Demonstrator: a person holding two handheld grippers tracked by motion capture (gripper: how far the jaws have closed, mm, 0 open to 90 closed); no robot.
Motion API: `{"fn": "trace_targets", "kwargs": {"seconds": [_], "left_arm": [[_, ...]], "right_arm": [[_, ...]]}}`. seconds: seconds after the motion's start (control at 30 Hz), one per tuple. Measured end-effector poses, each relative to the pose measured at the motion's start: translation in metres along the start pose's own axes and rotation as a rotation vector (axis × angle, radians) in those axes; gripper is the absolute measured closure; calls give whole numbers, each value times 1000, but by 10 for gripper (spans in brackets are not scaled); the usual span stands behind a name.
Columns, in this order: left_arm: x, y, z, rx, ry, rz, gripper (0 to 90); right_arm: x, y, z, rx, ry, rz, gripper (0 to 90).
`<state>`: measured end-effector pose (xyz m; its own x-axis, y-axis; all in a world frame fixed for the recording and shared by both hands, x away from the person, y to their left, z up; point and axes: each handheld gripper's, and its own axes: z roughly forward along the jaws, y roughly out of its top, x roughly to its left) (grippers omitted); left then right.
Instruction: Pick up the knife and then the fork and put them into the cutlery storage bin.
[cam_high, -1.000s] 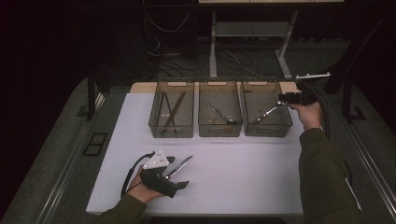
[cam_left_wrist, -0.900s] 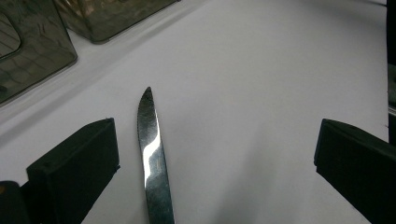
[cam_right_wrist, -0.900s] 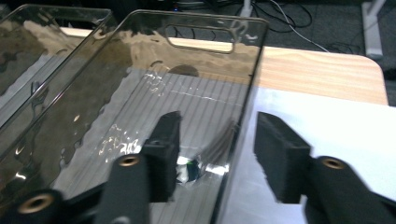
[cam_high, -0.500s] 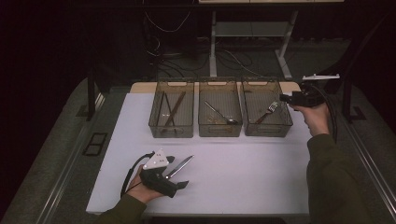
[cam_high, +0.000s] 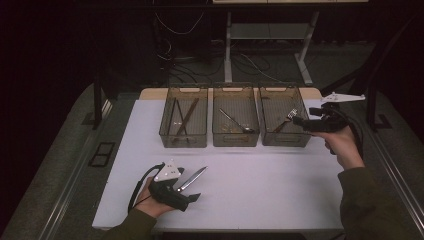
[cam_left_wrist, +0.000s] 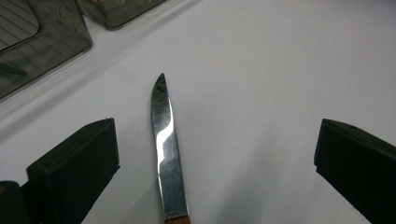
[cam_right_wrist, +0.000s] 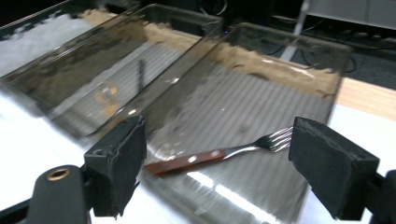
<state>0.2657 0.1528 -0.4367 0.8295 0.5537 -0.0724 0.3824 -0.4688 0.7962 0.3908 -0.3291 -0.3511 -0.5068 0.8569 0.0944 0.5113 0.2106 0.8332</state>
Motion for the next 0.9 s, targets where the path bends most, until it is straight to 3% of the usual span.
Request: {"fn": "trace_targets", "kwargs": {"seconds": [0.4, 0.53, 0.9], "left_arm": [[1, -1, -2, 29, 25, -2, 0], [1, -2, -2, 30, 28, -3, 0], [3, -2, -3, 31, 31, -5, 0]], "right_arm": [[44, -40, -10, 0, 44, -75, 126], [54, -56, -11, -3, 76, -58, 126], [75, -105, -13, 2, 86, -62, 126]]}}
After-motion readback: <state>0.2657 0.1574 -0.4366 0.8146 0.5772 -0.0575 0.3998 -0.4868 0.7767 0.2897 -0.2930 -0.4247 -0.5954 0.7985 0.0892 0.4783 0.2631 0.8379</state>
